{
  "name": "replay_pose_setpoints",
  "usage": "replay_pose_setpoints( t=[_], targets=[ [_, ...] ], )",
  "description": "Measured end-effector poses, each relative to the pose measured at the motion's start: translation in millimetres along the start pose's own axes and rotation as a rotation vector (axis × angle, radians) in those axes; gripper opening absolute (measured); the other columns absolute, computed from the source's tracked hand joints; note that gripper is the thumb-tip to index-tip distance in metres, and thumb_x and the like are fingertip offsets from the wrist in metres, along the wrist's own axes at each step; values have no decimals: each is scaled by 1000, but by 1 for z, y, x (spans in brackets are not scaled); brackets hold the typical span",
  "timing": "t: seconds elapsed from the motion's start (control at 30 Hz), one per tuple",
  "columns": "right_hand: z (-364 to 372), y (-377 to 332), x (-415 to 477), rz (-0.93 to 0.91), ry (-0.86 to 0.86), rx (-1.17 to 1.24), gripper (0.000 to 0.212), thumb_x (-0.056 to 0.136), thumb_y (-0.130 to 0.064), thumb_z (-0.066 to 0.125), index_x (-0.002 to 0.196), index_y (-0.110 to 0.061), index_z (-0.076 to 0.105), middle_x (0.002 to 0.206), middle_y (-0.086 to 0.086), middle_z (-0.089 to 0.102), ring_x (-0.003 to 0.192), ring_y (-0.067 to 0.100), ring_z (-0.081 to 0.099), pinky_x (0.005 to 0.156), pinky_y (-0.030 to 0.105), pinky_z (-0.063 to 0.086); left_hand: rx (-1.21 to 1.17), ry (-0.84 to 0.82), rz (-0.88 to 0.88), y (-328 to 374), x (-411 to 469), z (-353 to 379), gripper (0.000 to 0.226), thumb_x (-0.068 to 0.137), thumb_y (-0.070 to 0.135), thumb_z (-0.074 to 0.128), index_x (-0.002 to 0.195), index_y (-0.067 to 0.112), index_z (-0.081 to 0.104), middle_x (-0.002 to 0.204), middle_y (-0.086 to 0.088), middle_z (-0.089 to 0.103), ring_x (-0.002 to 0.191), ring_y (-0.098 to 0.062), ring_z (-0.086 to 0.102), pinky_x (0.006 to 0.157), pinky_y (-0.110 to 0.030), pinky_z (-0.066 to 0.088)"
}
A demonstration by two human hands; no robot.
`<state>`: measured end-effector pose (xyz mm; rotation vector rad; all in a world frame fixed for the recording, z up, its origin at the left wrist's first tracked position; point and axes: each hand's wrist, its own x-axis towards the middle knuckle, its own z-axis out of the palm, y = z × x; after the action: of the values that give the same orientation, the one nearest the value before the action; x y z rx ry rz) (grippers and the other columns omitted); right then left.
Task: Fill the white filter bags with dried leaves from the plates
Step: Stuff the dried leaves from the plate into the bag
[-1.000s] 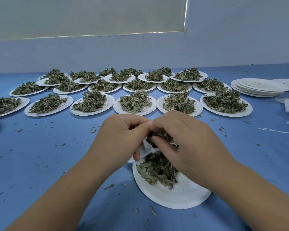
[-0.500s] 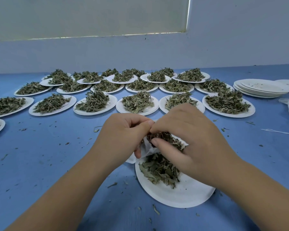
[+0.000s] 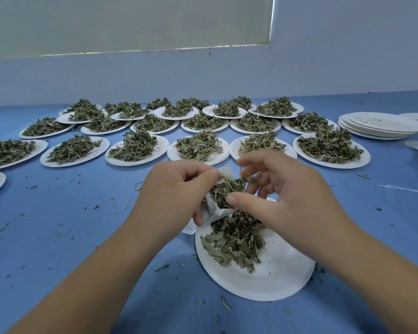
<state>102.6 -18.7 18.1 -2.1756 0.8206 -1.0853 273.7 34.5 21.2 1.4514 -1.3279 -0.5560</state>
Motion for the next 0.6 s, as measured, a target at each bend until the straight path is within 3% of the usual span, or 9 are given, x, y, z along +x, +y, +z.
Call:
replay_pose_setpoints(
  t=[0.17, 0.5, 0.6],
  targets=[
    [8, -7, -4, -88, 49, -65, 28, 72, -21, 82, 95, -30, 68, 85, -14, 61, 79, 8, 58, 71, 21, 48, 48, 1, 17, 0, -2, 3, 21, 91, 21, 62, 75, 25, 76, 36, -1, 52, 33, -13, 51, 45, -12, 39],
    [11, -12, -6, -72, 63, -95, 32, 75, -13, 76, 89, -35, 59, 77, -20, 61, 79, 2, 57, 71, 18, 46, 43, -27, 56, 1, -4, 4, 19, 91, 22, 63, 79, 26, 77, 36, -1, 50, 34, -14, 51, 46, -13, 39],
    [12, -12, -6, -67, 50, -140, 23, 77, -15, 73, 89, -31, 61, 77, -16, 62, 78, 4, 56, 71, 21, 46, 18, -39, 59, 1, -4, 4, 18, 92, 22, 63, 82, 25, 77, 36, 2, 48, 34, -15, 52, 45, -14, 39]
  ],
)
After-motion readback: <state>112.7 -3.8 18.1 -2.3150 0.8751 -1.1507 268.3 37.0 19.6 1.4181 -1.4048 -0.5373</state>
